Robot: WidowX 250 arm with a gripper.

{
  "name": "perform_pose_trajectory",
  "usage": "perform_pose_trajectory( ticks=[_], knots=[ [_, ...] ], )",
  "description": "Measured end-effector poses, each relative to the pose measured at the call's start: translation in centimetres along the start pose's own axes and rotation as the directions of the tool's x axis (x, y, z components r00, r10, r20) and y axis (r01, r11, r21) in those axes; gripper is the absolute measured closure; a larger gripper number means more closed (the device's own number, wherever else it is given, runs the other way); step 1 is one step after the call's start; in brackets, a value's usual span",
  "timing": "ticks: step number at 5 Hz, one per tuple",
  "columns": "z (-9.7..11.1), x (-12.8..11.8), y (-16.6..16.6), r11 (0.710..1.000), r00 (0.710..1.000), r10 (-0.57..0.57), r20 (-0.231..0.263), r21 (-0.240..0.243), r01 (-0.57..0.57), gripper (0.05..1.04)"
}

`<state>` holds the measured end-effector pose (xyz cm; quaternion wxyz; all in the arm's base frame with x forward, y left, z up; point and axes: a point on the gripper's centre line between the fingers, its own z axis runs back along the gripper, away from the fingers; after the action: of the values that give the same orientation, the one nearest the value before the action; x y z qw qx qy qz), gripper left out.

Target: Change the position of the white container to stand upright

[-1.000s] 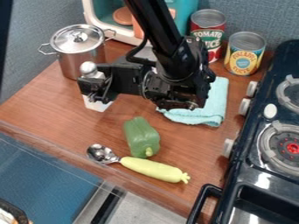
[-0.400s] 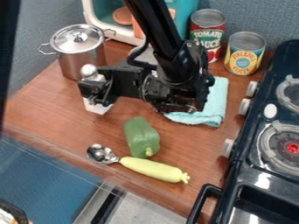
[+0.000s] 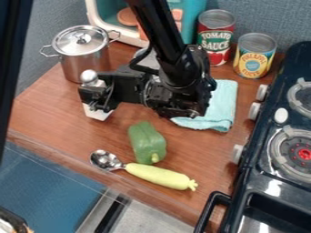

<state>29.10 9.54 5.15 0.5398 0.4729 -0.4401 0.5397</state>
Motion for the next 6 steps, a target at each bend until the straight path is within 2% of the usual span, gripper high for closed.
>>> perform_pose_trajectory(
  ticks=[2, 3, 4, 6],
  knots=[
    [-0.15, -0.59, -0.12, 1.000, 1.000, -0.014, -0.002, 0.006, 0.014, 0.449],
    [-0.13, -0.56, -0.14, 1.000, 1.000, -0.016, -0.001, 0.007, 0.016, 0.353],
    [-0.17, -0.79, -0.04, 1.000, 1.000, -0.023, -0.004, 0.012, 0.023, 0.100],
    [0.20, -0.89, 0.02, 0.999, 0.999, -0.032, -0.007, 0.012, 0.033, 0.083]
  ],
)
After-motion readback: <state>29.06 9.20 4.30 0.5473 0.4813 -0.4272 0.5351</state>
